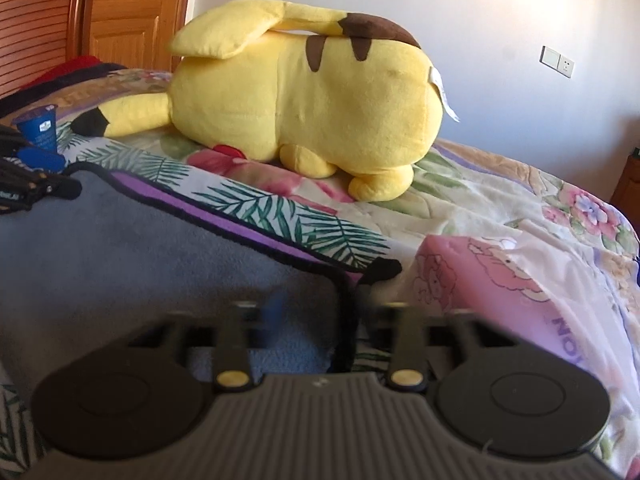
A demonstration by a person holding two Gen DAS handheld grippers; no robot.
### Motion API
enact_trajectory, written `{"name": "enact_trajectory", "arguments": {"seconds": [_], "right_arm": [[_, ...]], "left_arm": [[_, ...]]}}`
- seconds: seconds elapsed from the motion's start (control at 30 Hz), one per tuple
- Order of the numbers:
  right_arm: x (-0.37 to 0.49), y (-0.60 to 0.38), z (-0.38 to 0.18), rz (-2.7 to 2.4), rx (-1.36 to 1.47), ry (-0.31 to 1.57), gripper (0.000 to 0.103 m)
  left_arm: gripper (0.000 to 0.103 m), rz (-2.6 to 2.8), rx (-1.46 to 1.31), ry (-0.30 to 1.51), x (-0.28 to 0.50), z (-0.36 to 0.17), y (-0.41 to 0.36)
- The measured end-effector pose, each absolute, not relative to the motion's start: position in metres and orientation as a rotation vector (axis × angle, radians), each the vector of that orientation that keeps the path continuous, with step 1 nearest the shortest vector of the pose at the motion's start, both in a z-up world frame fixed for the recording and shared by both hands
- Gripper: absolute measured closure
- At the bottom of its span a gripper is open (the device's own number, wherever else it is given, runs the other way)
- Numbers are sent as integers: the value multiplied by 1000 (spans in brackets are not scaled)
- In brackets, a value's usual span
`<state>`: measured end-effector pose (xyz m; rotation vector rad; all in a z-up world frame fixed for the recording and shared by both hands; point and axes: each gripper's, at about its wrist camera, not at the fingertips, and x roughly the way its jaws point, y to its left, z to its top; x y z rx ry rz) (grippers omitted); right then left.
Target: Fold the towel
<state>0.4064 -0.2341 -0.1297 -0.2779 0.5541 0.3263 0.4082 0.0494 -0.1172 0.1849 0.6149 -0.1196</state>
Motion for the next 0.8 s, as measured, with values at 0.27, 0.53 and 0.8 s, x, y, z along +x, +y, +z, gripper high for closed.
{"name": "enact_trajectory", "arguments": {"seconds": [0.27,0.53,0.8], "right_arm": [[374,-243,-95,332,-241,582,50],[324,-254,-46,333,-160,567,50],[274,-269,-4,339,-119,535,50]], "left_arm": [[50,-132,169,596,362,-74,34],[44,-130,147,564,308,-26,20],[43,-130,162,553,259,13,16]]}}
